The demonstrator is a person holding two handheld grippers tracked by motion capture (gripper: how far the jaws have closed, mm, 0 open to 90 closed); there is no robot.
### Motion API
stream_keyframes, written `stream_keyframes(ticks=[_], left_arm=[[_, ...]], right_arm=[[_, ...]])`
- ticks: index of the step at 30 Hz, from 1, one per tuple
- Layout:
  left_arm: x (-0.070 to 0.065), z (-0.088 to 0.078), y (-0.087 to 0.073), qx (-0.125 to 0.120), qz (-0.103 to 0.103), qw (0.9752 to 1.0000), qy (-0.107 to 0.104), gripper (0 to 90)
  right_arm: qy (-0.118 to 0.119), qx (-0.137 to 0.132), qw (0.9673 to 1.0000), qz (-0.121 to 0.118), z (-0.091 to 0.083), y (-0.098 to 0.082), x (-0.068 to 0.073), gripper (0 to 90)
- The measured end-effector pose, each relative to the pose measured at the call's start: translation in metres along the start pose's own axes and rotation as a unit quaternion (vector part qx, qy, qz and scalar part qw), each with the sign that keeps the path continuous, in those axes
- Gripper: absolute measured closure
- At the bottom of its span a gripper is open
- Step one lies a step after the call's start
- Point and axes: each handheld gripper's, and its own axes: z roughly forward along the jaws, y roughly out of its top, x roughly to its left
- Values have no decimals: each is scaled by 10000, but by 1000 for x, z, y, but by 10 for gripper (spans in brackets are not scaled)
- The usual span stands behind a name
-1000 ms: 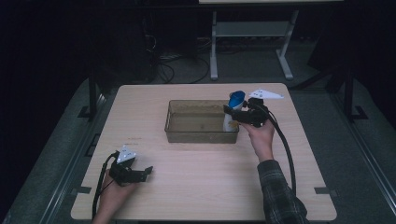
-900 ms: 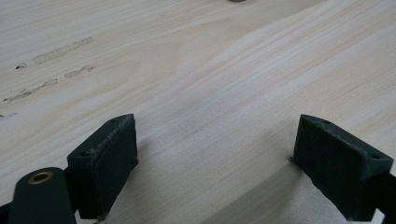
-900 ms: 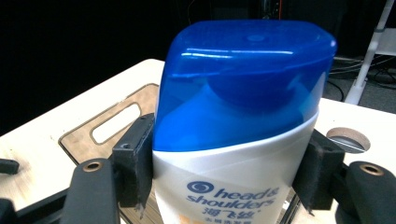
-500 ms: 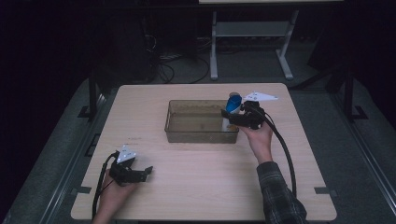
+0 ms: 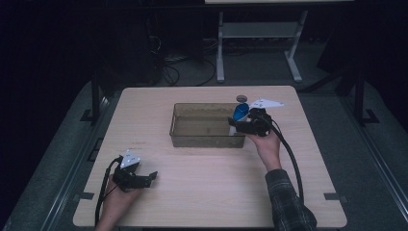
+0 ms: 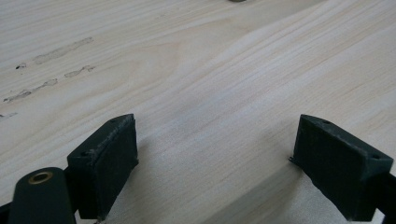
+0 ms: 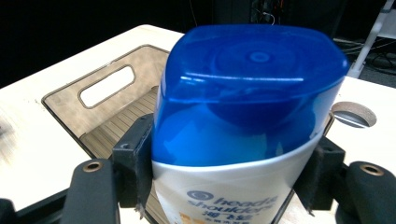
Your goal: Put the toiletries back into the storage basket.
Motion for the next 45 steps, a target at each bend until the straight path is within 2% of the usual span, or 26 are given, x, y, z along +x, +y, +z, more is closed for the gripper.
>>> stream_keyframes(ticks=[10, 16, 20, 27, 32, 36, 45], left_arm=[[0, 0, 0, 0, 1, 10000, 0, 123], [0, 0, 0, -2, 0, 10000, 0, 123], [0, 0, 0, -2, -1, 10000, 0, 123], [0, 0, 0, -4, -4, 10000, 0, 123], [0, 0, 0, -3, -3, 10000, 0, 123], [0, 0, 0, -3, -3, 10000, 0, 123], [0, 0, 0, -15, -4, 10000, 0, 123]], right_arm=[[-74, 167, 9997, -172, 4, -3, 4, 327], [-65, 175, 9996, -201, 4, -3, 5, 322], [4, 167, 9998, -120, 5, -2, 4, 233], [-92, 267, 9996, -37, 6, -3, 2, 17], [-245, 338, 9991, -22, 4, -3, 3, 8], [-261, 405, 9988, -11, 0, -2, 2, 0], [-200, 303, 9993, 29, -14, -9, 1, 0]])
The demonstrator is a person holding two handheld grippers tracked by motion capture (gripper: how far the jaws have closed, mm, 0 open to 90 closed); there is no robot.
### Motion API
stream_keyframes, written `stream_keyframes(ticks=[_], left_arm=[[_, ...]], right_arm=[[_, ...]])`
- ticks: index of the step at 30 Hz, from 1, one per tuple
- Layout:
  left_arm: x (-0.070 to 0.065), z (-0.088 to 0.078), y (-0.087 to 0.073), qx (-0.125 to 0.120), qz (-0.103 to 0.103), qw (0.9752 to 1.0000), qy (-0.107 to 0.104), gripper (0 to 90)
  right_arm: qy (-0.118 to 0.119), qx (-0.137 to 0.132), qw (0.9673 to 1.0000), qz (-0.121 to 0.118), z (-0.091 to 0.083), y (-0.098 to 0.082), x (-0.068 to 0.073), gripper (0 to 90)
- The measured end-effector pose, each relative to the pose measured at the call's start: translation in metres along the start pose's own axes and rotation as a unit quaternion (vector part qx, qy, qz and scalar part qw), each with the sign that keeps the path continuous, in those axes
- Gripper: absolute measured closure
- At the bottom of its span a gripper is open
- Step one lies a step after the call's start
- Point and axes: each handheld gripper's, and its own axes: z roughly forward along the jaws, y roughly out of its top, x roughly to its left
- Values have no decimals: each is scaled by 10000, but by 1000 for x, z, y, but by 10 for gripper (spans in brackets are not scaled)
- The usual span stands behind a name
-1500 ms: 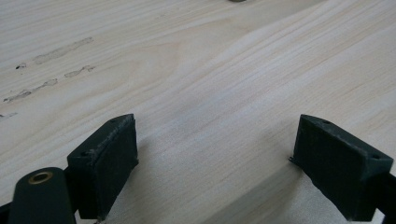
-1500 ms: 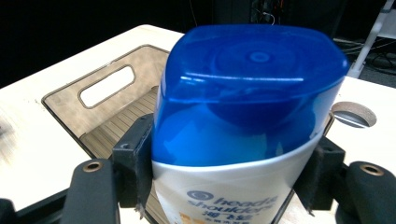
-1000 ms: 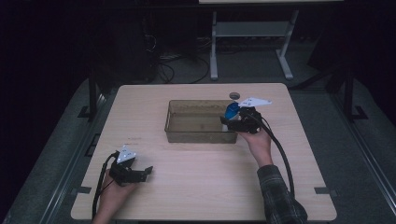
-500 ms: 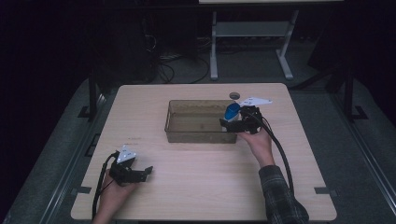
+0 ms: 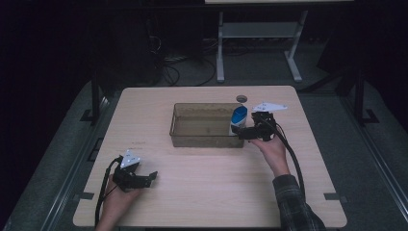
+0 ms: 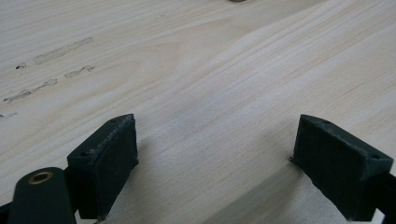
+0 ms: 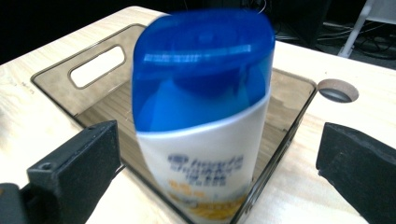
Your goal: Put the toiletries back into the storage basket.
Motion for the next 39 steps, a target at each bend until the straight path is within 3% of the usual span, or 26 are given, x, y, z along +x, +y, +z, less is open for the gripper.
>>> stream_keyframes(ticks=[11, 39], left_arm=[[0, 0, 0, 0, 1, 10000, -2, 123], [-1, -1, -1, 1, 38, 10000, -40, 123]], right_arm=[[-65, 228, 9997, -68, -15, -32, 3, 0], [-384, 631, 9973, 21, -83, -104, -12, 0]])
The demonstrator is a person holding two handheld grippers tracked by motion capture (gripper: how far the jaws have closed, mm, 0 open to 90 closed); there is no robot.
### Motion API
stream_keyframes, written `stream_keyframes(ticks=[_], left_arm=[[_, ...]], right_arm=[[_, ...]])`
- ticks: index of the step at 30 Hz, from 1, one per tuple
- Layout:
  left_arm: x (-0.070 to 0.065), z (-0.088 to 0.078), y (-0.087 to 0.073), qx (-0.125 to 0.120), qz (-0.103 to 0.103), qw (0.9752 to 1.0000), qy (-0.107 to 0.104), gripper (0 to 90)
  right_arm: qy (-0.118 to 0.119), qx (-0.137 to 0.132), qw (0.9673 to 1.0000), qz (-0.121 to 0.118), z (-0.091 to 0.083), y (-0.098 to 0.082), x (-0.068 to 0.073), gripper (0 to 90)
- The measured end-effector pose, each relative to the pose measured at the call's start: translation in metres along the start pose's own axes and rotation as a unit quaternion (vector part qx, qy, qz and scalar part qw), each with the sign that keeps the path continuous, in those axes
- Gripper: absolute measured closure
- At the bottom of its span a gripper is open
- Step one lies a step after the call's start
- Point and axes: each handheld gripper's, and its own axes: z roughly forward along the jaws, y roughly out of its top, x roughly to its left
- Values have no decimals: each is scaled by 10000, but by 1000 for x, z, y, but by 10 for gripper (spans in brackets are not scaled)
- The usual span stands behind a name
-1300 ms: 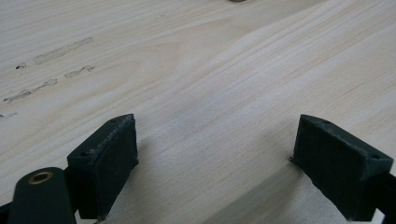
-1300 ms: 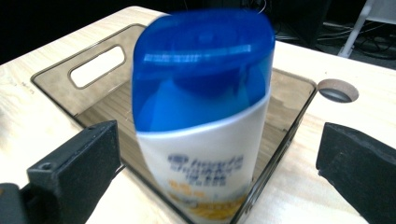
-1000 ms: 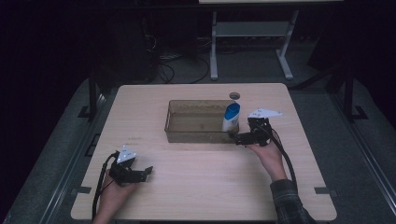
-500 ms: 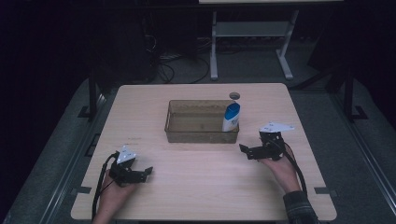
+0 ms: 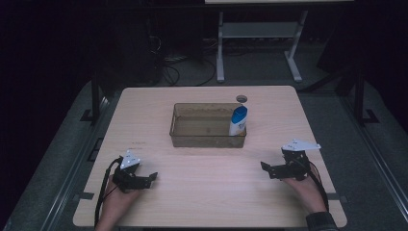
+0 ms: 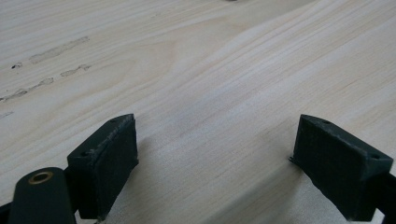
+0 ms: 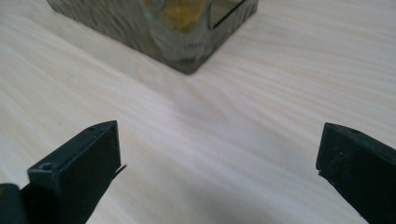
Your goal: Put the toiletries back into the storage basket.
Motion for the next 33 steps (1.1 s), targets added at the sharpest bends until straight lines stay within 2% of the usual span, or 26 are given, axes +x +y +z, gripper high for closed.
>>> stream_keyframes(ticks=[14, 18, 24, 33], left_arm=[[0, 0, 0, 7, 20, 10000, -14, 123], [0, 0, 0, 4, 29, 10000, -21, 123], [0, 0, 0, -2, 39, 10000, -30, 123], [0, 0, 0, 1, 49, 10000, -36, 123]], right_arm=[[-202, 379, 9991, 64, -20, -39, -6, 0], [-432, 609, 9972, -14, -26, -53, -9, 0], [-547, 834, 9950, 46, -30, -67, -16, 0], [-543, 583, 9968, 87, -32, -75, -21, 0]])
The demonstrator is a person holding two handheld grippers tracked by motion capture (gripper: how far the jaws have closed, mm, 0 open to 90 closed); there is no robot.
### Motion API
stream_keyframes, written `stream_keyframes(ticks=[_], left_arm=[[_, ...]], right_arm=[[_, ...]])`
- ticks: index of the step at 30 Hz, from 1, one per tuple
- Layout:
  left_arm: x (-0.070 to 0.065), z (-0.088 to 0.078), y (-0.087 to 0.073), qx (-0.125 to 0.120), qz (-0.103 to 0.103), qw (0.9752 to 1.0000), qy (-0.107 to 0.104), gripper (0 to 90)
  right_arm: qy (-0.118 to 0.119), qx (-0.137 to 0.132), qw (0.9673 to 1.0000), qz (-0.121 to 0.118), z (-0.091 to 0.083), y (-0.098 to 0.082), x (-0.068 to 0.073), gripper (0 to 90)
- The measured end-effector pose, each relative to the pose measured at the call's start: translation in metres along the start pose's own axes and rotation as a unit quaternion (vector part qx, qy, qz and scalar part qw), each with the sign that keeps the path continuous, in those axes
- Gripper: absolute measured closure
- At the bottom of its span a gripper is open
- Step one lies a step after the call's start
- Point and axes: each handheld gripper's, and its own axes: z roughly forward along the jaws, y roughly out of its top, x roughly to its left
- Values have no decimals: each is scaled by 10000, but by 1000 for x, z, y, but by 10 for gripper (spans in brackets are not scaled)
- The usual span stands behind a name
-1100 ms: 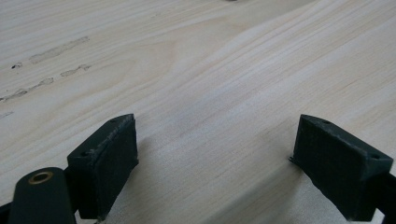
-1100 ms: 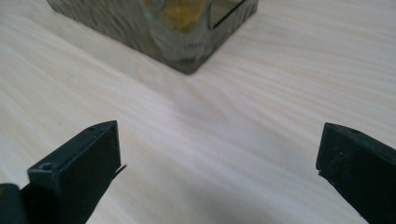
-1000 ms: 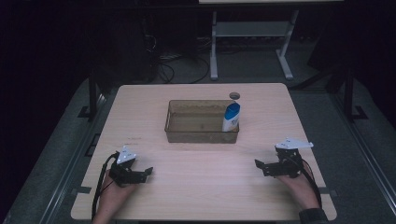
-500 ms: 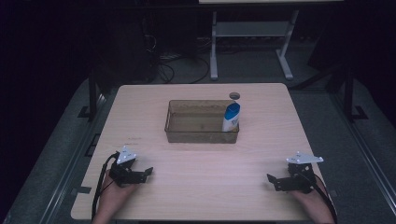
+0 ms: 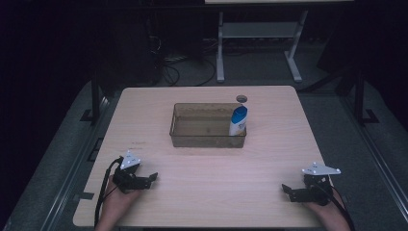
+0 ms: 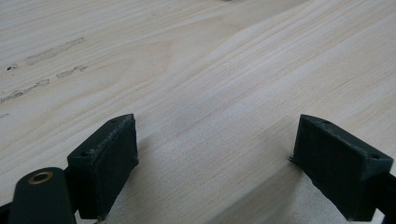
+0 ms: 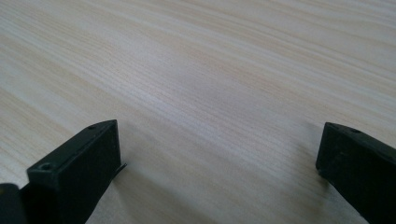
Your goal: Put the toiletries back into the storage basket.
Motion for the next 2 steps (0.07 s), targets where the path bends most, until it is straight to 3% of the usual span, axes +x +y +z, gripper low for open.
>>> stream_keyframes(ticks=[2], left_arm=[[0, 0, 0, 4, 0, 10000, 3, 122]], right_arm=[[-4, 6, 10000, 10, 0, 0, 0, 0]])
